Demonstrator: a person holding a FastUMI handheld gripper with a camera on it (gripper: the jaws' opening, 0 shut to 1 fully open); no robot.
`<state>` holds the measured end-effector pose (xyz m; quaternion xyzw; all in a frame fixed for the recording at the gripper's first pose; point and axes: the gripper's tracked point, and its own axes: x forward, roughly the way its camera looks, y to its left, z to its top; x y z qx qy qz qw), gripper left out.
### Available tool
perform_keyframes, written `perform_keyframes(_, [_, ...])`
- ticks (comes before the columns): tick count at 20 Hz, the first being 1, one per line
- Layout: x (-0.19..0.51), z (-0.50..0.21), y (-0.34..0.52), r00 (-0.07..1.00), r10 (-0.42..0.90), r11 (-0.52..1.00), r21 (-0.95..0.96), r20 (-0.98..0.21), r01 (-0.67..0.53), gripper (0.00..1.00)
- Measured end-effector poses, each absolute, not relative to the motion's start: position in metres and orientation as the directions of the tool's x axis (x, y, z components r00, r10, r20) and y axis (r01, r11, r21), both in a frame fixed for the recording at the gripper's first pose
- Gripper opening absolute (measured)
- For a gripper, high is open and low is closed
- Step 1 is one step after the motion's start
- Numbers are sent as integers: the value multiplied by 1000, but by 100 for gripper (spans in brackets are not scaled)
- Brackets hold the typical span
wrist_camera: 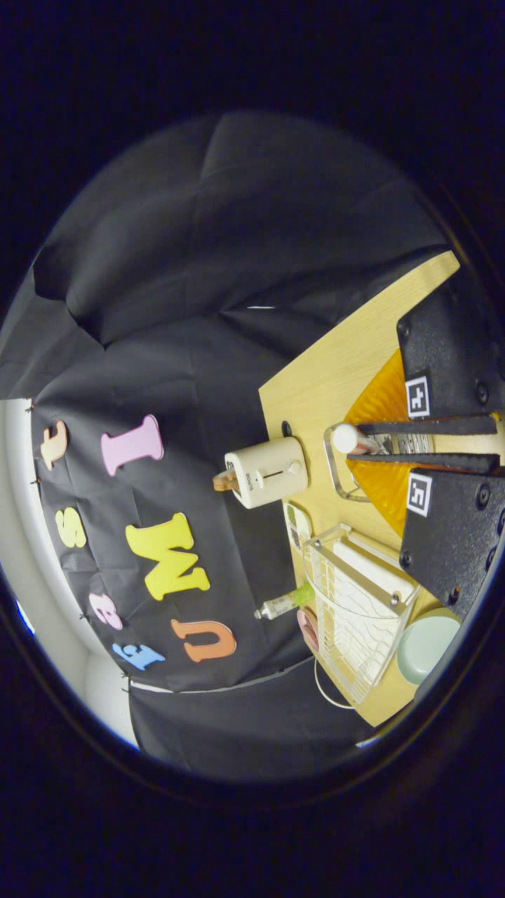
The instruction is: Take the plate from the dish rack, then take the spoon from the basket and place it into the plate.
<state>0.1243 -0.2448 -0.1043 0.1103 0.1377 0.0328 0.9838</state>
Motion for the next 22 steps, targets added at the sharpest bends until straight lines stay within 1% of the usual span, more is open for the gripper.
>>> perform_keyframes(2, [120,-97,-242,958,100,978,205,-269,-45,11])
perform_keyframes(4, [116,-88,-246,961,83,982,187,-263,-34,9])
perform_keyframes(7, [107,-73,-257,970,33,990,141,-239,1,9])
perform_keyframes(11, [84,-39,-262,983,-4,991,127,-183,28,9])
perform_keyframes(12, [75,-29,-257,986,1,993,120,-167,19,9])
perform_keyframes(15, [50,1,-227,992,52,996,74,-116,-43,9])
perform_keyframes(18, [26,18,-184,985,148,988,47,-94,-144,9])
perform_keyframes(22, [5,11,-112,934,321,947,25,-157,-321,9])
